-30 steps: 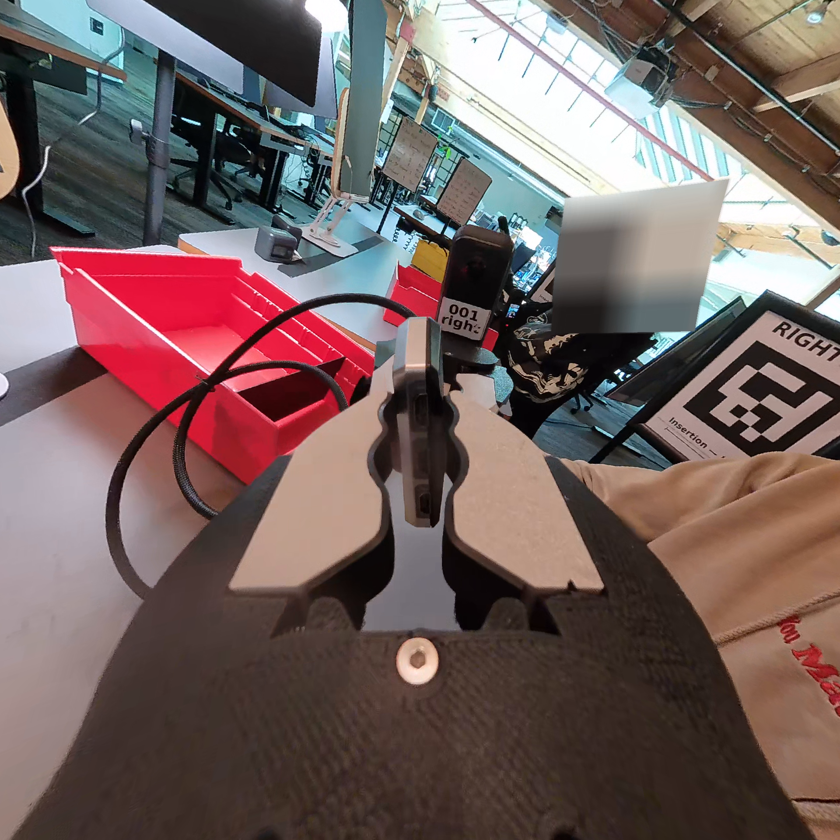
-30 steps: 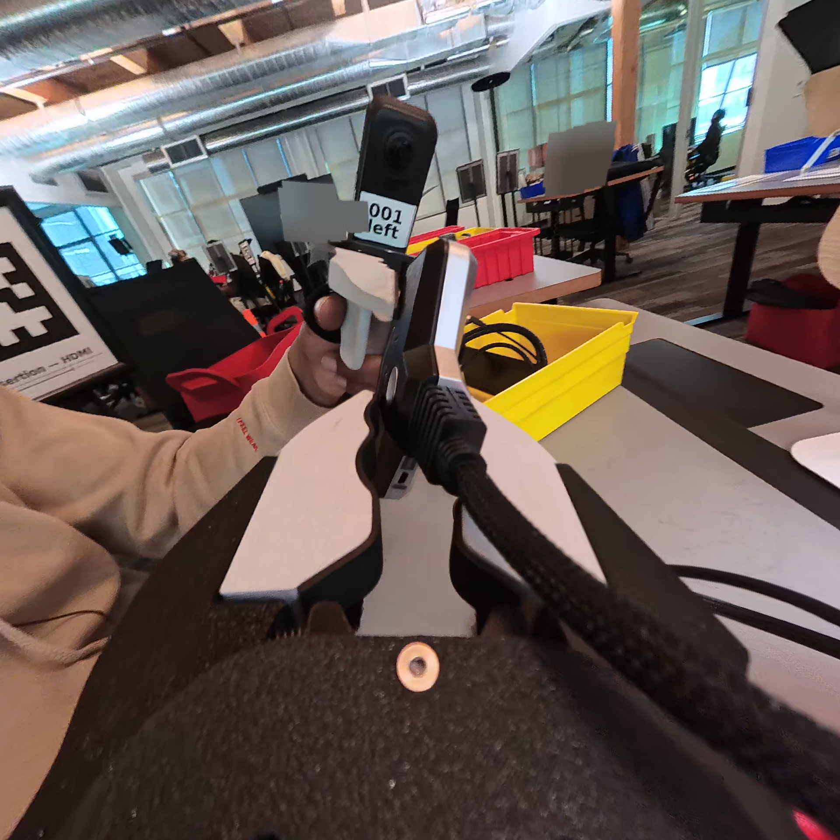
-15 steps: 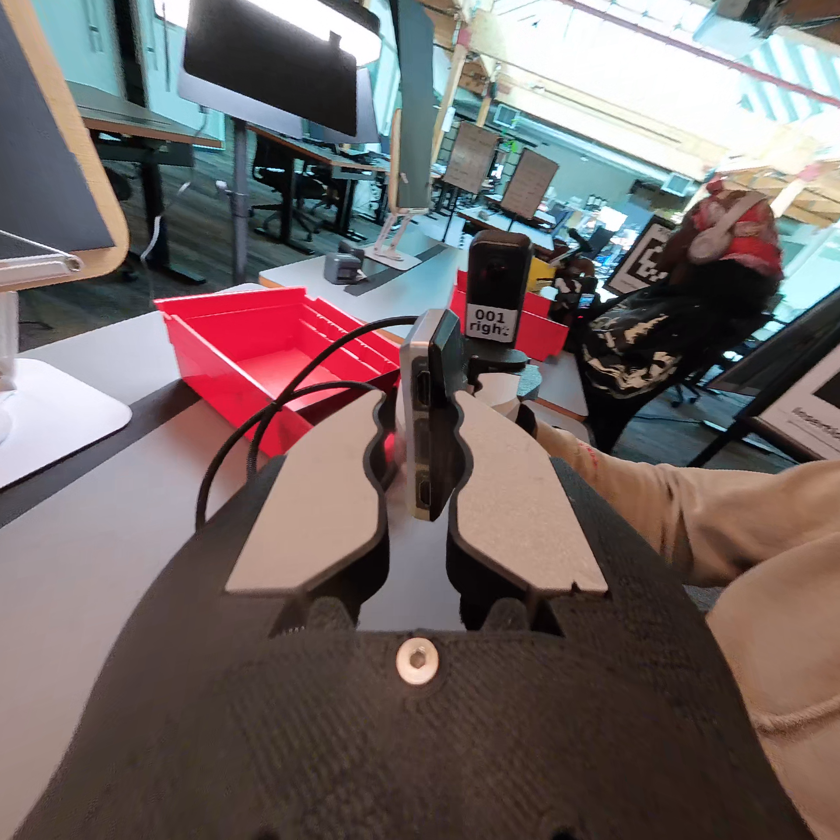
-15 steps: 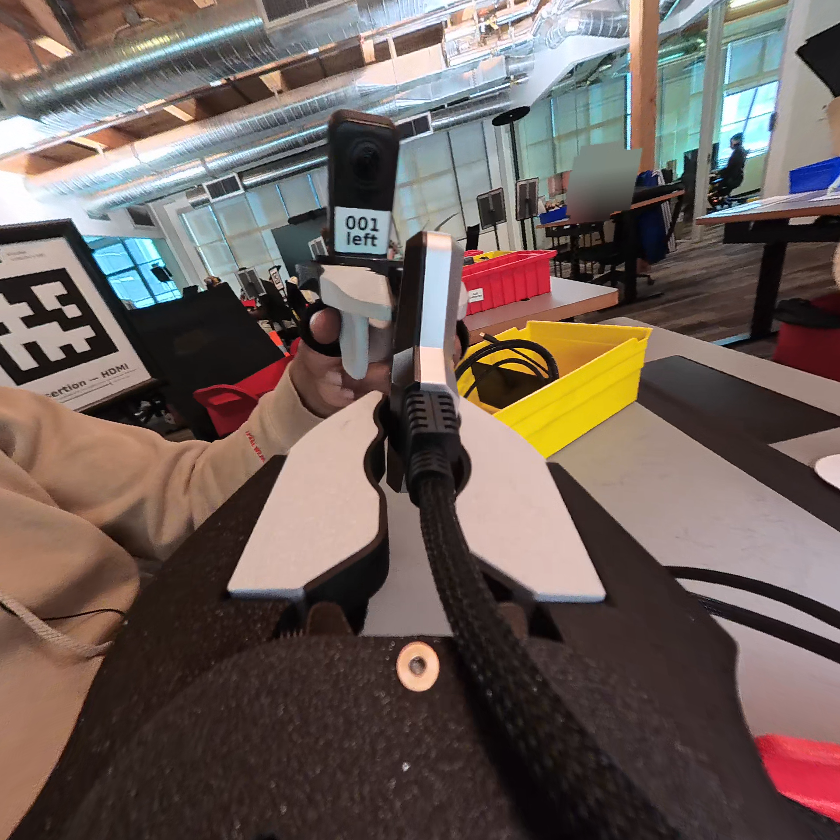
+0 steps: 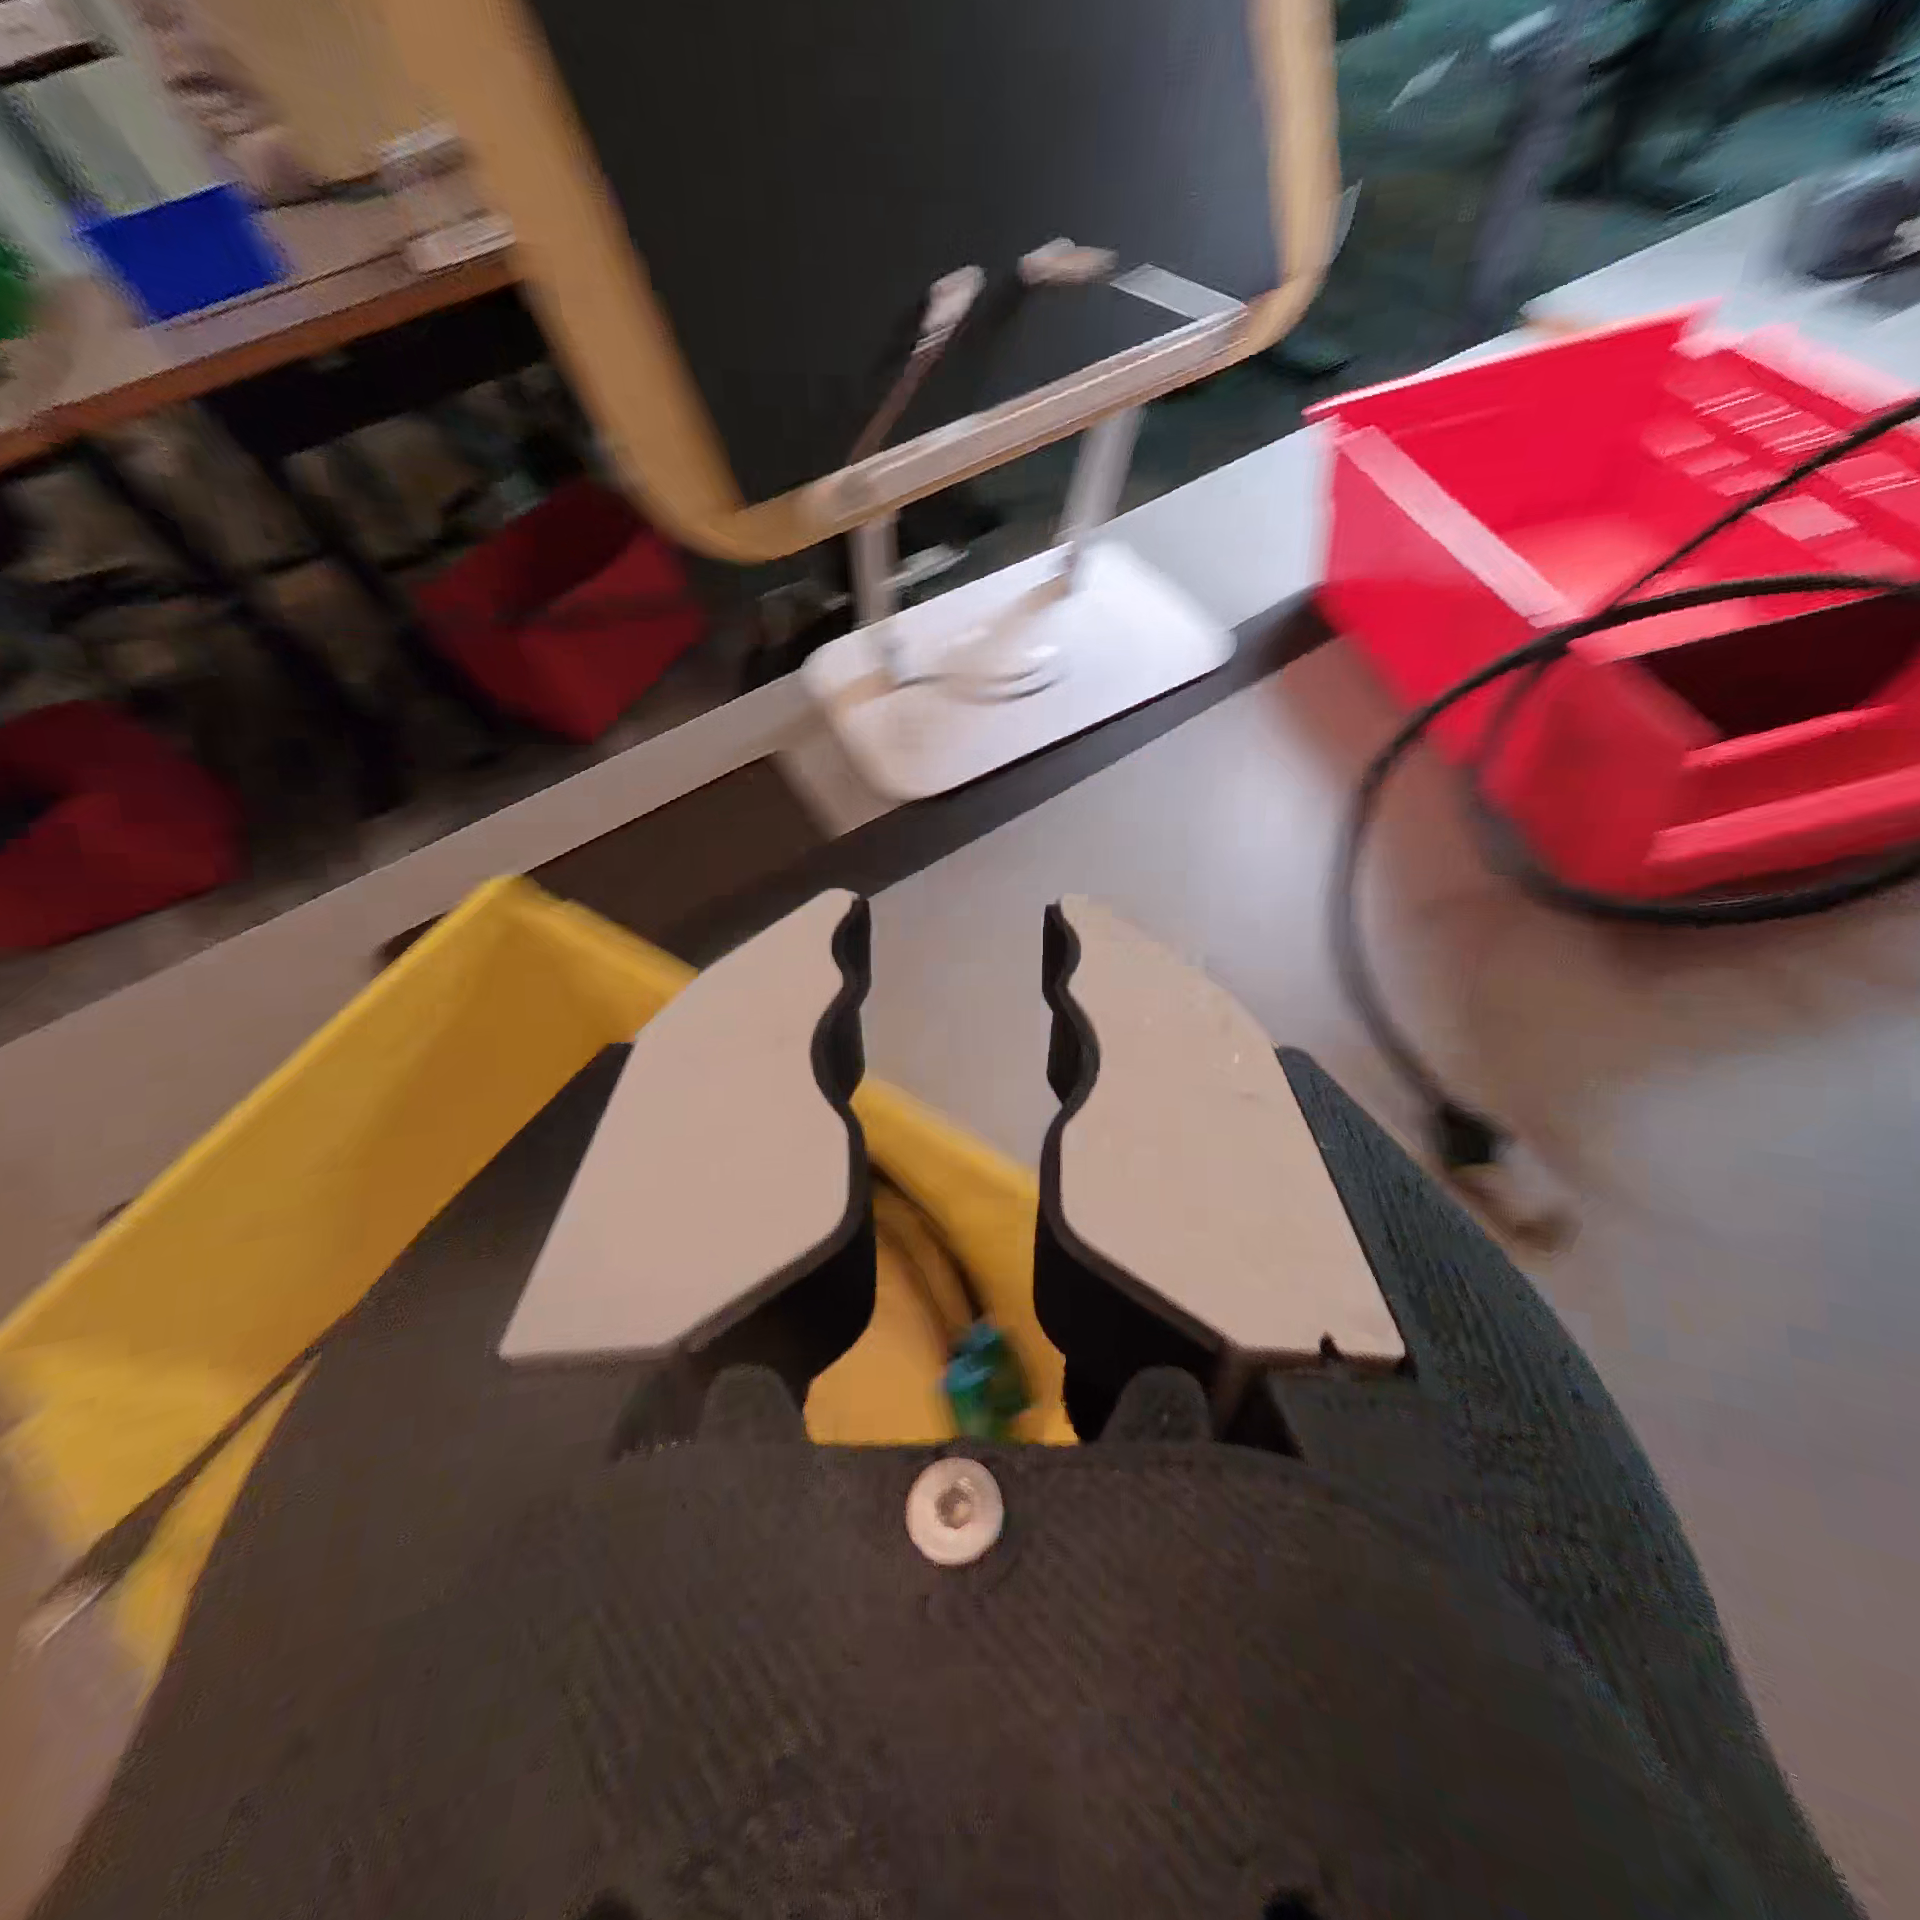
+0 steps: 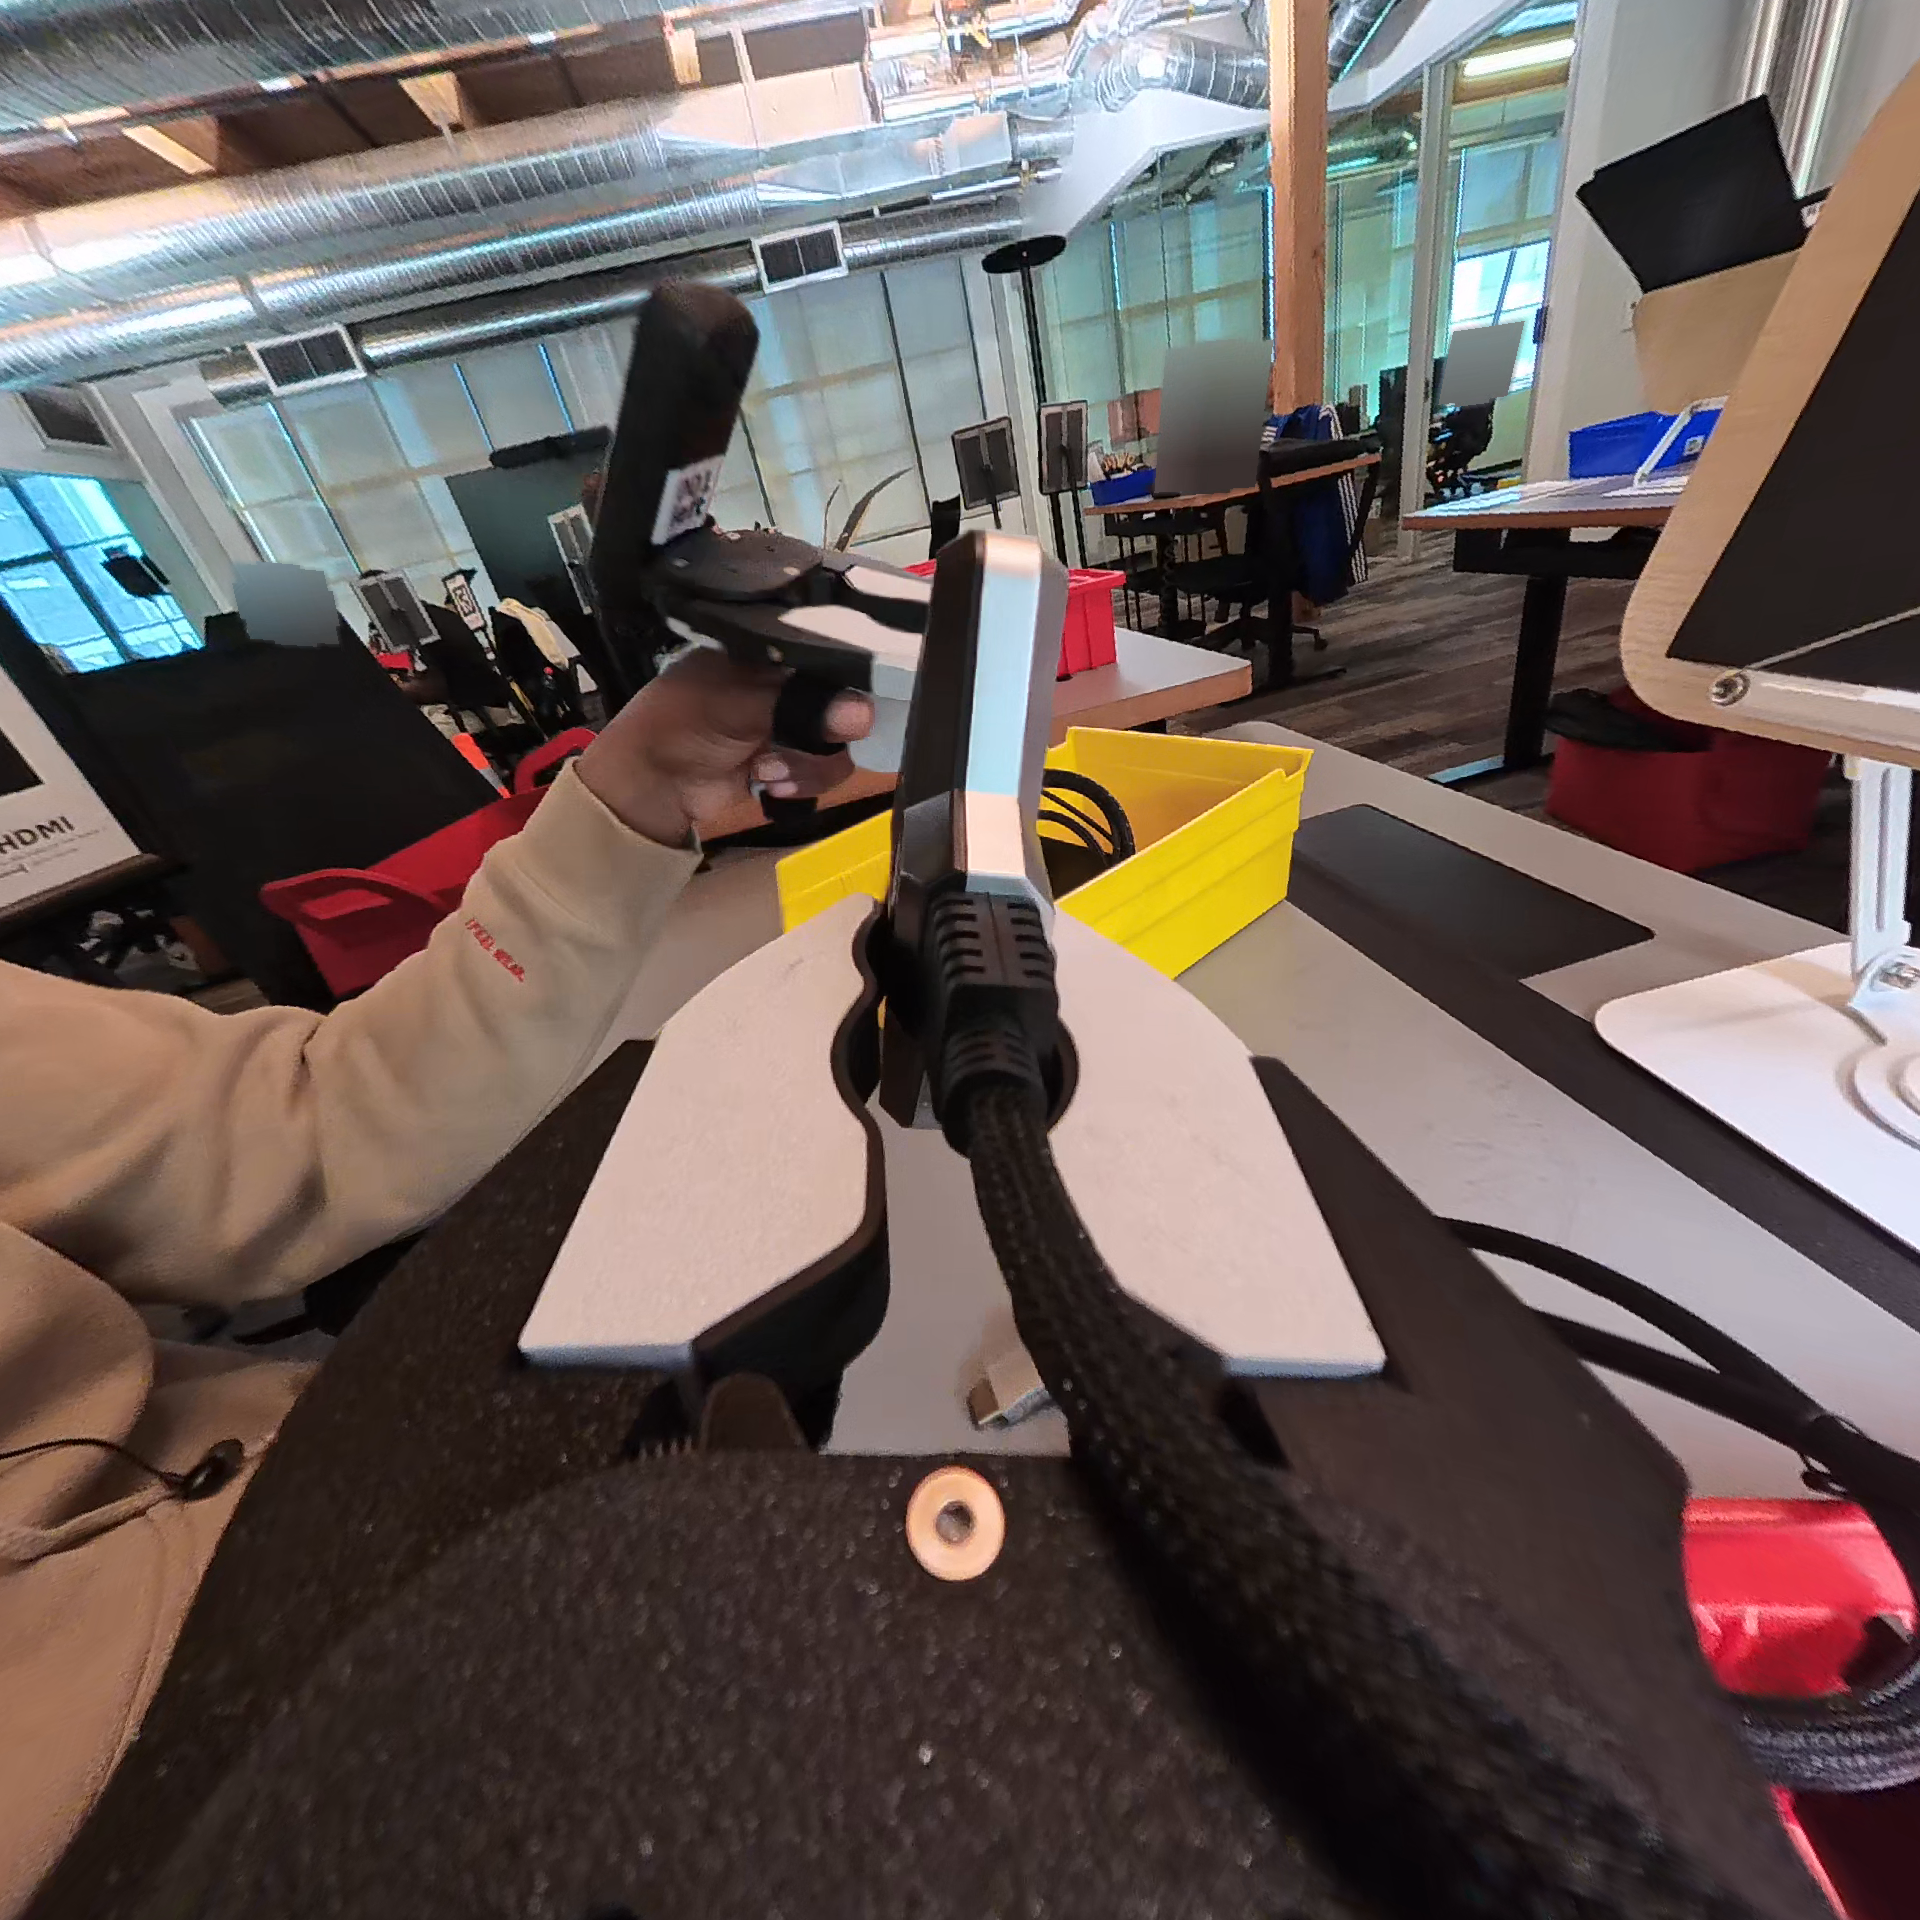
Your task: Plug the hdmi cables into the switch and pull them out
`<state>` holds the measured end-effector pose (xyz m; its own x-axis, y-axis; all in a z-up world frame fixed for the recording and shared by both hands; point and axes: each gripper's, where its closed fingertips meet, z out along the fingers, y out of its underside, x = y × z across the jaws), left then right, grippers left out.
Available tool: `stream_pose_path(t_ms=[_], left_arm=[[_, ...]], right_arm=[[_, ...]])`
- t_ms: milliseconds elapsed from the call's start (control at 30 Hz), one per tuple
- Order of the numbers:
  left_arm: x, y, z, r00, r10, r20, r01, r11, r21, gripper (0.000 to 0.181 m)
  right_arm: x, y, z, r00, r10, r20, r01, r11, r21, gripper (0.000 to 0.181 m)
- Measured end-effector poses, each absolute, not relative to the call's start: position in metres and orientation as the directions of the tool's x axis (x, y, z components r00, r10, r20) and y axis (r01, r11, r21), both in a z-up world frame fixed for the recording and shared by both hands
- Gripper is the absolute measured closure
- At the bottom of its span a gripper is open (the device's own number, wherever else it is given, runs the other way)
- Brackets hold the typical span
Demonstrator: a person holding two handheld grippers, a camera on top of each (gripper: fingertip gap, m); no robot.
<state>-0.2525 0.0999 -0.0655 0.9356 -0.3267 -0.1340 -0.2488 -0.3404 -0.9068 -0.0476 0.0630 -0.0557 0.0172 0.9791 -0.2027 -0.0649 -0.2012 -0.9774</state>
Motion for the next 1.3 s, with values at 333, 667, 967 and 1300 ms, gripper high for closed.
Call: stream_pose_path(t_ms=[333, 667, 967, 1300], left_arm=[[-0.421, 0.083, -0.111, 0.934, 0.1, -0.344, -0.22, -0.597, -0.771, 0.149], [-0.456, 0.092, -0.164, 0.888, 0.071, -0.455, -0.264, -0.732, -0.629, 0.155], [-0.459, 0.094, -0.174, 0.886, 0.067, -0.458, -0.264, -0.74, -0.619, 0.17], [-0.448, 0.085, -0.143, 0.884, 0.076, -0.461, -0.281, -0.703, -0.654, 0.17]], right_arm=[[-0.043, 0.061, -0.047, -0.001, 0.976, -0.216, -0.091, -0.215, -0.972, 0.158], [-0.041, 0.064, -0.05, -0.005, 0.974, -0.226, -0.084, -0.226, -0.97, 0.158], [-0.04, 0.067, -0.051, -0.002, 0.971, -0.24, -0.087, -0.239, -0.967, 0.158], [-0.042, 0.069, -0.056, 0.009, 0.968, -0.252, -0.075, -0.251, -0.965, 0.158]])
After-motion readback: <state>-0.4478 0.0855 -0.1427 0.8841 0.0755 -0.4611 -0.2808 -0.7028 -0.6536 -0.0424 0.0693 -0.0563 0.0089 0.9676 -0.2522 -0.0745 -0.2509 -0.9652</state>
